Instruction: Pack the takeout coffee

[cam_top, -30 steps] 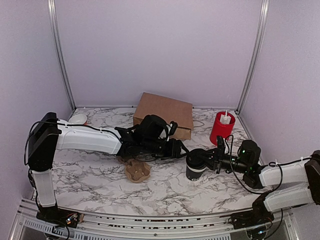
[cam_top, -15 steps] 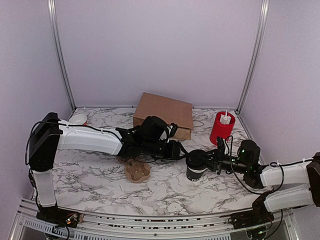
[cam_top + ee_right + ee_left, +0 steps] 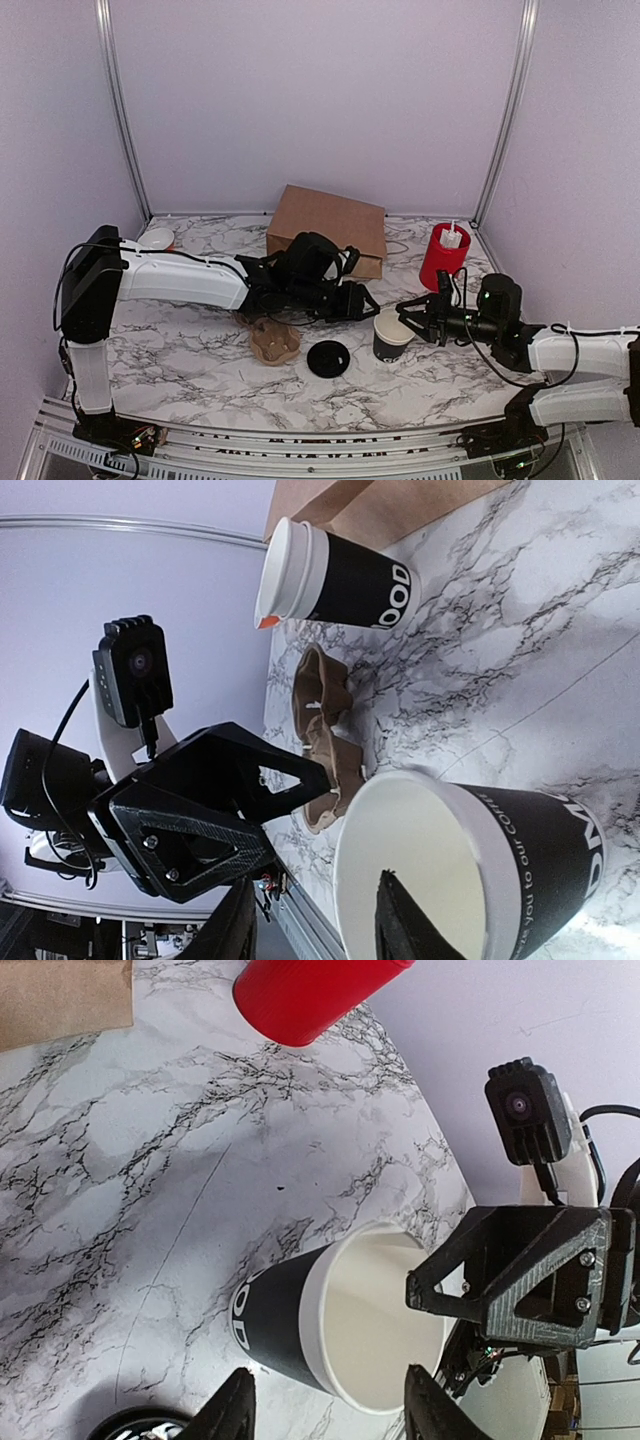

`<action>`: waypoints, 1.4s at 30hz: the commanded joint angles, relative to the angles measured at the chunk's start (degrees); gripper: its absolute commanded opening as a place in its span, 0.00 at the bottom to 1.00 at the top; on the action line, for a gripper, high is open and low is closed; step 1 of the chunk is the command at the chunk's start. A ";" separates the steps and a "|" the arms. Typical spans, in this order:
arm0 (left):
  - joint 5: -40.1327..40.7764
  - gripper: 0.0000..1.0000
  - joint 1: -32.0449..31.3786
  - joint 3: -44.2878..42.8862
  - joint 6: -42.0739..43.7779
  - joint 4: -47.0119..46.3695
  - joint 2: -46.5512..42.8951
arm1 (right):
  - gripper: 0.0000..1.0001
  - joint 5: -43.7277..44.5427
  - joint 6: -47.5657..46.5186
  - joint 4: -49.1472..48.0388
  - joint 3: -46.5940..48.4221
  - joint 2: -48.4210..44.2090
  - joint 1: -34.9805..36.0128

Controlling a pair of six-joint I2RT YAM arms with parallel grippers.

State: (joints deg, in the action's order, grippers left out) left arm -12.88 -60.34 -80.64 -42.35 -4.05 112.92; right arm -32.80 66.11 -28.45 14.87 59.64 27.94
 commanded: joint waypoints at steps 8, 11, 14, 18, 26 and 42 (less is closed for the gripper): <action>7.79 0.53 0.62 4.66 6.61 7.15 -6.79 | 0.48 13.88 -19.86 29.47 16.09 -7.56 3.45; 8.49 0.53 -0.03 6.68 9.55 11.18 -7.91 | 0.49 18.64 -24.26 36.16 19.80 -7.97 4.39; 11.19 0.53 -2.88 6.10 12.14 16.47 -7.31 | 0.50 22.06 -26.87 39.22 22.09 -8.17 4.40; 16.58 0.50 -5.94 4.51 12.90 22.67 -3.77 | 0.50 23.90 -28.82 40.83 24.71 -6.95 4.44; 21.64 0.49 -10.06 0.78 13.12 25.90 3.76 | 0.50 25.40 -30.32 41.63 26.46 -6.73 4.41; 28.97 0.00 -10.98 -3.93 16.24 29.51 1.66 | 0.50 24.97 -30.84 41.04 27.11 -5.80 4.38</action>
State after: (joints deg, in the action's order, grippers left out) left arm 15.66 -71.31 -82.43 -27.31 23.20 118.67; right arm -8.36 36.21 12.58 38.87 53.25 31.92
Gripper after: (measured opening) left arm 0.068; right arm 0.500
